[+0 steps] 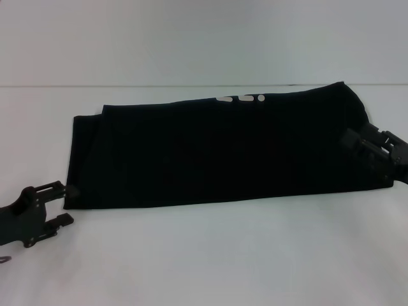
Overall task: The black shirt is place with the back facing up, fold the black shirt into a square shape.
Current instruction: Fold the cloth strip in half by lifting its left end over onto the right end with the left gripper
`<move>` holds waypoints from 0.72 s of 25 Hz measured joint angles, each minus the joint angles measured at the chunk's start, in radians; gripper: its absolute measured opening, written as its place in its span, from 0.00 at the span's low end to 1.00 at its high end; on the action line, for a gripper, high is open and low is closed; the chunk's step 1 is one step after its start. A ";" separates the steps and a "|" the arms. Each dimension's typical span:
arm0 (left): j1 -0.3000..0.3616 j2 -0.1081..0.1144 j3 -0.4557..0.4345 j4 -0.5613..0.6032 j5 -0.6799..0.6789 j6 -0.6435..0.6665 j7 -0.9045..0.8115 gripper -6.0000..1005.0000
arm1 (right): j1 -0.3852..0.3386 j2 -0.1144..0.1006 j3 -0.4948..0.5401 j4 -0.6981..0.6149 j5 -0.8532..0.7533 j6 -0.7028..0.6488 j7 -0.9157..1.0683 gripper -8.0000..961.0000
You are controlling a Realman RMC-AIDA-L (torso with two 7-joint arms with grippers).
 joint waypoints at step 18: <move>-0.013 0.000 -0.033 -0.025 0.000 -0.034 -0.061 0.67 | -0.001 0.002 0.005 0.003 0.002 0.004 -0.002 0.76</move>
